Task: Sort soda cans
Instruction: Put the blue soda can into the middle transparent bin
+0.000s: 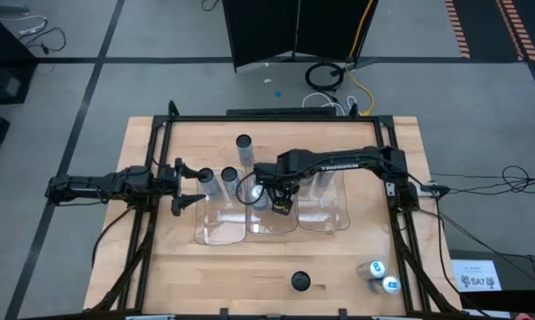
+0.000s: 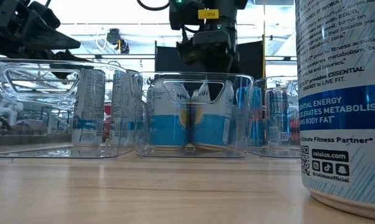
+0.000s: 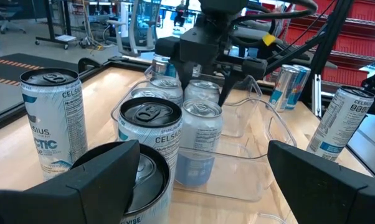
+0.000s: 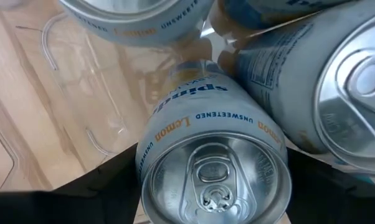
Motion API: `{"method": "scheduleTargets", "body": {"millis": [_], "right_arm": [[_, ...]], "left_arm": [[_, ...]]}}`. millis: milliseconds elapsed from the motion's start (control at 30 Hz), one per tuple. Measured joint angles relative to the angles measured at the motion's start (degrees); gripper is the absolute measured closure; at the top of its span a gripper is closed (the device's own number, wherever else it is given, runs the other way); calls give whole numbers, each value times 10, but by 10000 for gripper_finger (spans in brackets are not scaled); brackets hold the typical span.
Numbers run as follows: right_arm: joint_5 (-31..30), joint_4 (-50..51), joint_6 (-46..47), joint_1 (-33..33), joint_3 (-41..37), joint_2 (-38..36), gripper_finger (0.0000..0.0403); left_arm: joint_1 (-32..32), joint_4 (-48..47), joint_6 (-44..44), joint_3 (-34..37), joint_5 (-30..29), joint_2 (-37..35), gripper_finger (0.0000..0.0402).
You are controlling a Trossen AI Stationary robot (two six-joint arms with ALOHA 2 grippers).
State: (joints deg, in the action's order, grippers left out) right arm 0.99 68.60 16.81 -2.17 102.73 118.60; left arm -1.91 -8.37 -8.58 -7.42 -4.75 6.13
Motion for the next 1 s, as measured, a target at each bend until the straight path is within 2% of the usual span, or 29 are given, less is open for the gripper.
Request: {"method": "scheduleTargets", "body": {"millis": [333, 733, 1000], "right_arm": [[3, -14, 3, 0, -4, 0, 56], [20, 0, -12, 0, -1, -1, 42], [-7, 35, -15, 1, 72, -1, 41]], "left_arm": [[0, 1, 0, 0, 0, 0, 39], [0, 1, 0, 0, 0, 0, 39], [0, 1, 0, 0, 0, 0, 39]]}}
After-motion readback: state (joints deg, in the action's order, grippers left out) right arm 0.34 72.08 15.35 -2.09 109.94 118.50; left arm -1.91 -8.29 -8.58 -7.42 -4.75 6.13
